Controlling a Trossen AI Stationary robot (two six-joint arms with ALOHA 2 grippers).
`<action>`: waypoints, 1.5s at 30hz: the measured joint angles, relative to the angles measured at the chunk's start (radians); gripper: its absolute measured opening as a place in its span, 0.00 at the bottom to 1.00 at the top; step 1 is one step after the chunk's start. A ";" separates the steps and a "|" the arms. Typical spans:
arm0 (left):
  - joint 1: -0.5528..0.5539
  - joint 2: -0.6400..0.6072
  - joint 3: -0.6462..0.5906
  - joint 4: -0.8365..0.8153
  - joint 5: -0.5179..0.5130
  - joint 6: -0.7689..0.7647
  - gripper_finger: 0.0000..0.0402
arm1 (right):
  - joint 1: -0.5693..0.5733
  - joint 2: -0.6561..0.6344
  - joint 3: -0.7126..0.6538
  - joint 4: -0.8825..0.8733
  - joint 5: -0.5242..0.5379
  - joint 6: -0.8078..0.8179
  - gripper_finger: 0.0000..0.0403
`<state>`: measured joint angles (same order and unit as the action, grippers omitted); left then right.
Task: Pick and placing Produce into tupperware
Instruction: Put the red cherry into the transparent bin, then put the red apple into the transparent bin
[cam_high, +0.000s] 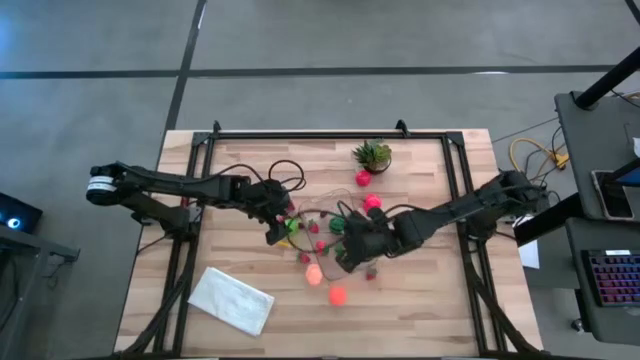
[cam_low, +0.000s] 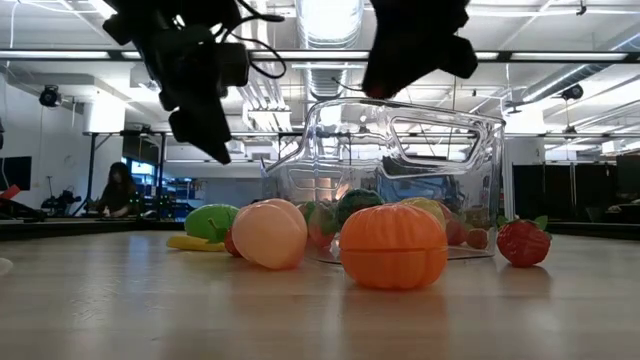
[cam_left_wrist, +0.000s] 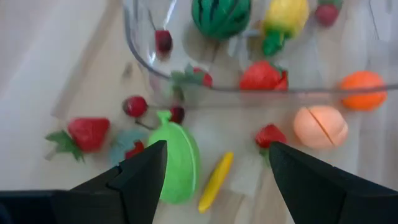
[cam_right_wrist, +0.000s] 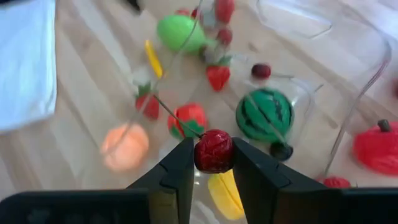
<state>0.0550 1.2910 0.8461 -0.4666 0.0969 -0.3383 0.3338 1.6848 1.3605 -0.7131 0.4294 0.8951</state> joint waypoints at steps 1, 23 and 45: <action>-0.001 0.000 -0.006 0.000 0.015 0.000 0.67 | -0.002 0.000 0.000 0.007 0.011 0.014 0.26; -0.004 -0.024 -0.062 0.017 0.024 0.008 0.67 | -0.010 -0.008 0.075 0.011 0.308 0.392 0.62; 0.037 -0.029 -0.061 0.091 -0.020 0.003 0.67 | -0.179 -0.251 -0.149 -0.461 -0.055 0.674 0.56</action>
<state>0.0925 1.2617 0.7849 -0.3760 0.0765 -0.3351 0.1548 1.4340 1.2113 -1.1738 0.3745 1.5690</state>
